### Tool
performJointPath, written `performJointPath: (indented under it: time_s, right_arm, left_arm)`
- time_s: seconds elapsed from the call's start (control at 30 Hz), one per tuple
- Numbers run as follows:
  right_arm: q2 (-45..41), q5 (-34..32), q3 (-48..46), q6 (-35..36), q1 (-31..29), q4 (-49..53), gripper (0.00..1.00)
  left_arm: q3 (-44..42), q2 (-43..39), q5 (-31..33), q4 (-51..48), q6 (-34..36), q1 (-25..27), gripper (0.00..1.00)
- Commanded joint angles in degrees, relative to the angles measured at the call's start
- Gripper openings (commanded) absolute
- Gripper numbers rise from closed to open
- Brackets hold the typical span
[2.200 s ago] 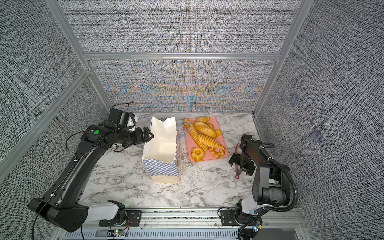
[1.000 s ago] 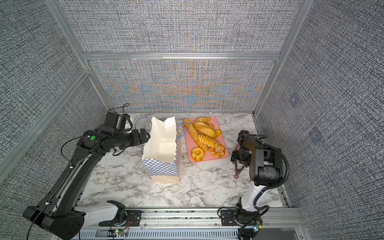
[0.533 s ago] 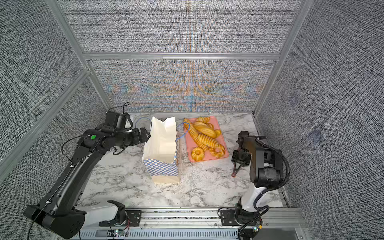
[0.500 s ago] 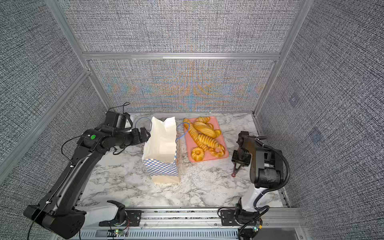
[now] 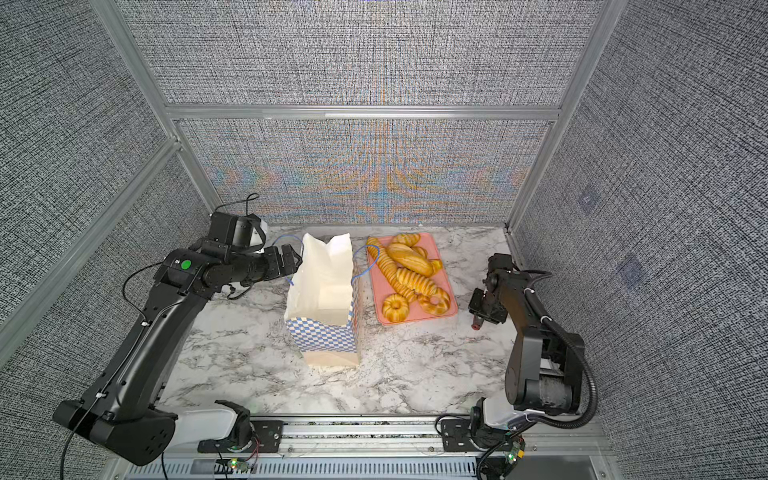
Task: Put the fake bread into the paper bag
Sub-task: 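Close the right gripper on the red-tipped tongs and lift them, then carry the tongs with the right gripper over the pink bread tray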
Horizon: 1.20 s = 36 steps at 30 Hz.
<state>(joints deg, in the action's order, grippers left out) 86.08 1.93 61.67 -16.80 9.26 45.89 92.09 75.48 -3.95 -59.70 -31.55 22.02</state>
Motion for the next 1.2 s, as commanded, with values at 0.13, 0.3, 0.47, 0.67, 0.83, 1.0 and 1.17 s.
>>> performJointPath:
  time_s: [0.13,0.3,0.47,0.67,0.83,1.0,1.17]
  right_arm:
    - [-6.39,9.81,2.8,-1.55,1.85,2.72,0.38]
    - [-9.09,17.1,5.65,-2.69,2.06,2.74,0.32]
    - [-10.62,21.15,8.73,-5.02,2.01,2.13,0.37]
    - [-12.98,25.23,10.66,-5.78,1.96,-1.28,0.35]
    - [-11.64,30.13,14.66,-4.15,1.77,1.89,0.34]
    - [-11.86,33.27,15.57,-2.58,0.9,2.61,0.36]
    - [-11.2,33.75,17.07,-0.72,-0.72,4.87,0.4]
  left_arm:
    - [2.43,1.68,0.5,0.7,1.84,-0.05,0.98]
    - [3.22,2.58,0.39,0.99,2.11,-0.07,0.98]
    - [3.96,3.44,-0.44,0.65,1.93,-0.74,0.98]
    - [4.58,4.02,-1.77,-0.41,1.1,-2.99,0.98]
    - [5.33,4.57,-3.07,-1.55,1.05,-4.91,0.98]
    - [6.59,5.19,-3.26,-2.52,1.32,-5.57,0.98]
    - [6.87,5.35,-3.01,-3.27,1.32,-5.63,0.98]
